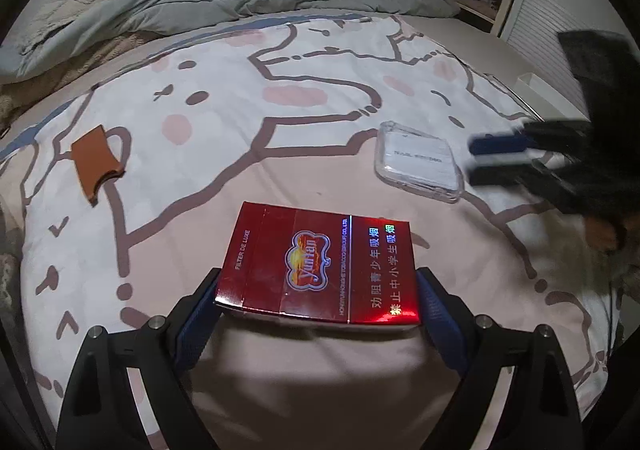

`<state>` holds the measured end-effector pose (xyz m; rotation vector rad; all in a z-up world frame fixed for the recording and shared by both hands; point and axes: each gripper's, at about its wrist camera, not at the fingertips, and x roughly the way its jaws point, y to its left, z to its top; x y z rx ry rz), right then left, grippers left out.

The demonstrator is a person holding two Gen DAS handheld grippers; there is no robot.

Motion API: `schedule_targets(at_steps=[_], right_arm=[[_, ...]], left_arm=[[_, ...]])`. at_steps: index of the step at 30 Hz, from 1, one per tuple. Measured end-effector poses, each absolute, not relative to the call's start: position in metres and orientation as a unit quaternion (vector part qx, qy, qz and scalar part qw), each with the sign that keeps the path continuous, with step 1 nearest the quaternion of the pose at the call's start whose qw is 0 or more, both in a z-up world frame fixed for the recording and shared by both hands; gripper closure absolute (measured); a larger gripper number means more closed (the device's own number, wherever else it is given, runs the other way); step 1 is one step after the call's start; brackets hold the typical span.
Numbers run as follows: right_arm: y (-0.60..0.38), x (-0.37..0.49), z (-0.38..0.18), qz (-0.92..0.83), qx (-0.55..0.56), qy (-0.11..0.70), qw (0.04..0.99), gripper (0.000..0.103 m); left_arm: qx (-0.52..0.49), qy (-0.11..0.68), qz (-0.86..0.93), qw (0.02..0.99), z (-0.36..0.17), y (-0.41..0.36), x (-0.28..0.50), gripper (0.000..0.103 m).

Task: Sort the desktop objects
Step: 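Grasp the red box with the left tool while the right tool lowers onto the clear case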

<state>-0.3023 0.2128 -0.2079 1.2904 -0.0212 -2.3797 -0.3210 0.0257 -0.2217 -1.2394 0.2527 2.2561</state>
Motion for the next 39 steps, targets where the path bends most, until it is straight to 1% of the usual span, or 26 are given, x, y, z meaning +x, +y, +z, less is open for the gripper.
schedule_targets(at_steps=[3,4,7,11,17,19,21,24,25,26,27,28,30,33,39], right_arm=[[0.202,-0.298,-0.21,-0.826,0.482,-0.064,0.286,0.056],[0.194,-0.299,-0.213,-0.815,0.491,-0.068,0.301,0.056],[0.176,-0.303,-0.221,-0.808,0.503,-0.05,0.302,0.056],[0.182,-0.311,-0.23,-0.816,0.513,-0.046,0.262,0.056],[0.227,-0.323,-0.227,-0.845,0.505,-0.07,0.161,0.056],[0.237,-0.329,-0.225,-0.855,0.498,-0.075,0.128,0.056],[0.24,-0.331,-0.221,-0.863,0.49,-0.061,0.102,0.056],[0.234,-0.33,-0.21,-0.879,0.466,-0.032,0.097,0.056],[0.232,-0.331,-0.208,-0.883,0.459,-0.025,0.097,0.054],[0.229,-0.333,-0.206,-0.885,0.455,-0.021,0.097,0.047],[0.226,-0.335,-0.207,-0.886,0.453,-0.02,0.096,0.025],[0.225,-0.337,-0.208,-0.885,0.456,-0.02,0.093,0.008],[0.224,-0.34,-0.211,-0.883,0.462,-0.022,0.084,0.007],[0.22,-0.347,-0.218,-0.876,0.475,-0.025,0.084,0.007],[0.202,-0.364,-0.232,-0.873,0.482,0.01,0.069,0.007]], left_arm=[[-0.46,0.09,0.845,0.259,-0.222,0.016,-0.321,0.011],[-0.461,0.086,0.846,0.252,-0.223,0.012,-0.322,0.011],[-0.465,0.073,0.849,0.242,-0.226,0.002,-0.323,0.011],[-0.459,0.064,0.853,0.239,-0.229,-0.003,-0.32,0.011],[-0.446,0.092,0.862,0.224,-0.241,0.003,-0.312,0.012],[-0.446,0.088,0.862,0.225,-0.241,0.002,-0.312,0.011],[-0.444,0.08,0.863,0.228,-0.242,-0.001,-0.313,0.011],[-0.443,0.076,0.863,0.23,-0.242,-0.002,-0.312,0.011],[-0.443,0.074,0.863,0.231,-0.242,-0.002,-0.313,0.011],[-0.445,0.071,0.862,0.232,-0.242,-0.003,-0.313,0.011],[-0.447,0.065,0.861,0.234,-0.241,-0.004,-0.314,0.011],[-0.448,0.06,0.86,0.237,-0.24,-0.005,-0.315,0.009],[-0.452,0.043,0.855,0.249,-0.238,-0.007,-0.317,0.005],[-0.456,0.038,0.854,0.249,-0.238,-0.007,-0.318,0.004],[-0.46,0.061,0.855,0.23,-0.238,0.001,-0.322,0.004]])
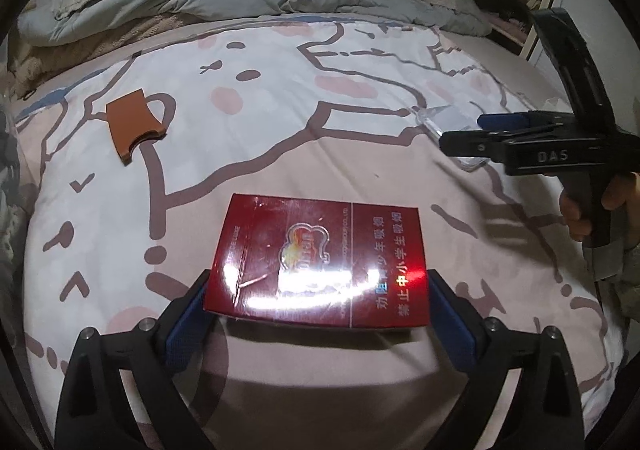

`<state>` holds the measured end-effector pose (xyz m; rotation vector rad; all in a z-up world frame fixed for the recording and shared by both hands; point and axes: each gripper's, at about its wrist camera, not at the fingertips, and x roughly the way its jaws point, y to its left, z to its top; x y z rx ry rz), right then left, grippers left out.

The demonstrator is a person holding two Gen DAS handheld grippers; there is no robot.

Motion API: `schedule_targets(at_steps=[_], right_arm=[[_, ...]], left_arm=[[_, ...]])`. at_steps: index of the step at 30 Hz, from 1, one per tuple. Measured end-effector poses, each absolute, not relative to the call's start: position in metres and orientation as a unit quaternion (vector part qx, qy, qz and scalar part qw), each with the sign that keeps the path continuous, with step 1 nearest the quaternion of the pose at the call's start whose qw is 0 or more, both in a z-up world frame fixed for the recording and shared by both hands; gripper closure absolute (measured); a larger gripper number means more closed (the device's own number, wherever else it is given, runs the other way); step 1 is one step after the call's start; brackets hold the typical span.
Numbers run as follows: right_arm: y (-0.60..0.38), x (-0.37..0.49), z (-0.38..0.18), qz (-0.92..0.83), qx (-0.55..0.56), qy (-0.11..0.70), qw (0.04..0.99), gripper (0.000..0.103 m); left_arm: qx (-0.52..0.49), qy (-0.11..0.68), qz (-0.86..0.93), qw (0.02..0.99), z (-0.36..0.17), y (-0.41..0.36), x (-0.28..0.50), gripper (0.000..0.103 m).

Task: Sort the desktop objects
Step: 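Grasp the red box with the left tool while the right tool lowers onto the clear case, then lift the red box with the left tool while the right tool grasps and lifts the clear case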

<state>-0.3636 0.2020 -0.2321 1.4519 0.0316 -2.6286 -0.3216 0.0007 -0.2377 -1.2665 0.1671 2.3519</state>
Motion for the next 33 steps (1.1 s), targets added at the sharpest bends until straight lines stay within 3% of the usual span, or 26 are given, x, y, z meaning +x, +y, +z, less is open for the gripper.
schedule_targets(at_steps=[2,4,5,9,12,33], right_arm=[[0.199,-0.365,-0.236,-0.873,0.482,0.024,0.064,0.008],[0.197,-0.364,-0.239,-0.875,0.479,0.042,0.056,0.024],[0.198,-0.364,-0.24,-0.876,0.478,0.046,0.055,0.026],[0.202,-0.362,-0.239,-0.878,0.473,0.04,0.062,0.026],[0.202,-0.36,-0.237,-0.879,0.47,0.04,0.069,0.026],[0.189,-0.323,-0.174,-0.894,0.424,-0.011,0.147,0.026]], left_arm=[[-0.461,0.062,0.856,0.227,-0.238,0.001,-0.323,0.004],[-0.463,0.057,0.856,0.224,-0.238,0.0,-0.325,0.004],[-0.464,0.055,0.856,0.223,-0.237,-0.001,-0.326,0.004],[-0.467,0.043,0.857,0.216,-0.237,-0.003,-0.33,0.005],[-0.464,0.04,0.858,0.217,-0.234,-0.003,-0.331,0.012],[-0.417,0.014,0.883,0.214,-0.166,-0.002,-0.313,0.012]])
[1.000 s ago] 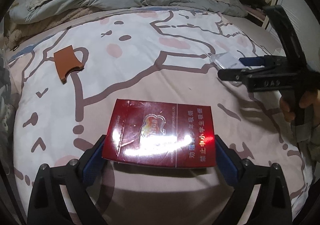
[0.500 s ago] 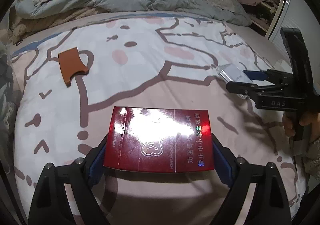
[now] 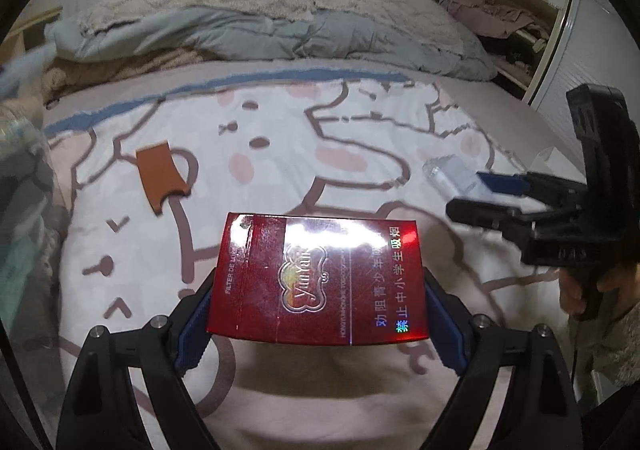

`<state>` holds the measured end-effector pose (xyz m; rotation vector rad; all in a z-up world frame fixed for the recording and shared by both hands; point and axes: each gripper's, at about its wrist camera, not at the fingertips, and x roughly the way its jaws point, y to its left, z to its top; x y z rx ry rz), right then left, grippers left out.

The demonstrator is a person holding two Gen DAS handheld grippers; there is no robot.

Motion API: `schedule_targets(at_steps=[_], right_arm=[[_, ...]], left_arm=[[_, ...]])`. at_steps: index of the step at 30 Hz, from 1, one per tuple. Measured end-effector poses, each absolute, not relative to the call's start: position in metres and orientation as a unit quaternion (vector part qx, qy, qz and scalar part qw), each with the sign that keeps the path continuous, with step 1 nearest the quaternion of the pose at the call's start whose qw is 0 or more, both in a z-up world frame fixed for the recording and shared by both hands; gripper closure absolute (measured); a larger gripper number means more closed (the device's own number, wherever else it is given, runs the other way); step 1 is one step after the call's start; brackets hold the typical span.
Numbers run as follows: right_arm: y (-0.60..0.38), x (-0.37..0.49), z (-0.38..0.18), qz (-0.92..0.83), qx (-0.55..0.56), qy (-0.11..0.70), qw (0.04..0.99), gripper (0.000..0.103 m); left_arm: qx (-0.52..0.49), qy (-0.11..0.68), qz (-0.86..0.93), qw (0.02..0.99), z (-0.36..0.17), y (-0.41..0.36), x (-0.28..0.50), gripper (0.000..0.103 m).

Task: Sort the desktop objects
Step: 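Lift the red box with the left tool while the right tool grasps and lifts the clear case, then carry the red box and the clear case over the bin with both tools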

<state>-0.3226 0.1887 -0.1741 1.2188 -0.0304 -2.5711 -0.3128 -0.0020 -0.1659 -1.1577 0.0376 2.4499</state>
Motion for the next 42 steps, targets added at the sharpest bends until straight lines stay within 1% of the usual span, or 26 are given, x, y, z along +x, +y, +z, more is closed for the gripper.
schedule_targets(at_steps=[11,15,22,26,33,37,42], right_arm=[[0.166,-0.286,-0.089,-0.912,0.363,0.002,0.191,0.026],[0.16,-0.278,-0.055,-0.917,0.344,-0.008,0.203,0.026],[0.146,-0.271,-0.004,-0.92,0.32,-0.011,0.226,0.026],[0.134,-0.272,0.02,-0.92,0.312,-0.01,0.238,0.026],[0.104,-0.278,0.064,-0.923,0.284,-0.009,0.259,0.026],[0.08,-0.288,0.083,-0.922,0.269,-0.014,0.277,0.026],[0.047,-0.299,0.083,-0.911,0.268,-0.026,0.311,0.026]], left_arm=[[-0.356,0.03,0.913,0.196,-0.071,-0.004,-0.278,0.012],[-0.338,0.03,0.924,0.174,-0.036,-0.016,-0.264,0.012],[-0.315,0.028,0.94,0.125,0.007,-0.044,-0.24,0.012],[-0.31,0.023,0.947,0.086,0.024,-0.064,-0.234,0.012],[-0.288,-0.017,0.957,0.017,0.051,-0.11,-0.225,0.012],[-0.274,-0.041,0.961,-0.021,0.054,-0.142,-0.22,0.012],[-0.281,-0.066,0.956,-0.059,0.042,-0.182,-0.219,0.012]])
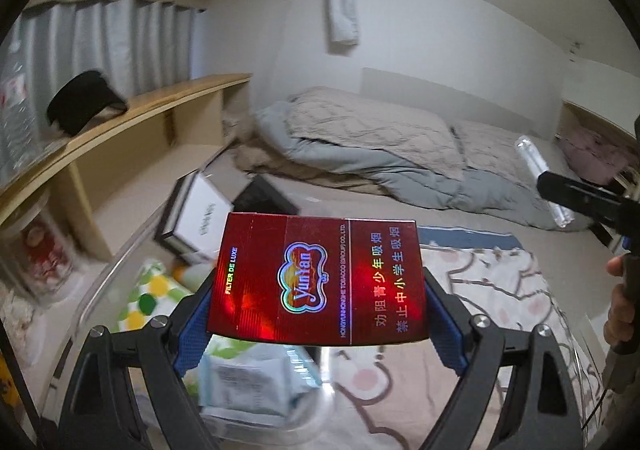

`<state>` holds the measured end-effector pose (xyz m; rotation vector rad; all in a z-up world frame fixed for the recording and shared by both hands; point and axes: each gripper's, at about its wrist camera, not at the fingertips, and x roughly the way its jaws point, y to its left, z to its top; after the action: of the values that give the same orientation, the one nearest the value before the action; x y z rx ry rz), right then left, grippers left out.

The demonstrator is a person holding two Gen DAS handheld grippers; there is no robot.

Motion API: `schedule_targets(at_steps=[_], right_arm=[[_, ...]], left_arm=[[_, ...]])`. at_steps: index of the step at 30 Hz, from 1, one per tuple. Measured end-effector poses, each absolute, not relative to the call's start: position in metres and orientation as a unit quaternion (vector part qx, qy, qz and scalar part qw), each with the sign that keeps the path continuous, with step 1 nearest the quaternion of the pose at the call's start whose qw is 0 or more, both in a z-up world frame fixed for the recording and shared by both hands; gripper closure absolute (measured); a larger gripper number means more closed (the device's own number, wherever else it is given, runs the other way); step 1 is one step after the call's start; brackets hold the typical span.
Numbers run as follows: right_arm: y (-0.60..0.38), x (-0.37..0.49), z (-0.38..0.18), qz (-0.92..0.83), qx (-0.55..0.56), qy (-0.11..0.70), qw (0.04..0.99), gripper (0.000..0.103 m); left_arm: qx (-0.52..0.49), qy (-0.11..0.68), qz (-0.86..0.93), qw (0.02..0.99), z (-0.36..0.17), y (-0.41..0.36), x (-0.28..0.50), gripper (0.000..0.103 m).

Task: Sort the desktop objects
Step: 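Carry the red box and the clear case over the bin with both tools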

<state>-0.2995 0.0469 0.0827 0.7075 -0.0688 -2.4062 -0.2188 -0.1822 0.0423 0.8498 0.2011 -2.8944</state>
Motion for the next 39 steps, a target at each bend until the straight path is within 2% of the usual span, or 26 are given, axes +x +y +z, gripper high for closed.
schedule_targets(at_steps=[8,19,29,39], right_arm=[[-0.009,-0.306,0.057,-0.88,0.285,-0.047,0.377,0.026],[-0.048,-0.318,0.027,-0.855,0.324,-0.037,0.403,0.026],[-0.085,-0.342,-0.008,-0.824,0.374,-0.055,0.422,0.026],[-0.128,-0.353,-0.05,-0.797,0.383,0.015,0.467,0.026]], left_arm=[[0.329,0.131,-0.93,0.096,0.008,-0.229,-0.217,0.012],[0.375,0.095,-0.918,0.086,-0.022,-0.222,-0.211,0.012],[0.328,0.133,-0.925,0.14,-0.015,-0.261,-0.2,0.012],[0.303,0.171,-0.925,0.151,-0.012,-0.284,-0.201,0.012]])
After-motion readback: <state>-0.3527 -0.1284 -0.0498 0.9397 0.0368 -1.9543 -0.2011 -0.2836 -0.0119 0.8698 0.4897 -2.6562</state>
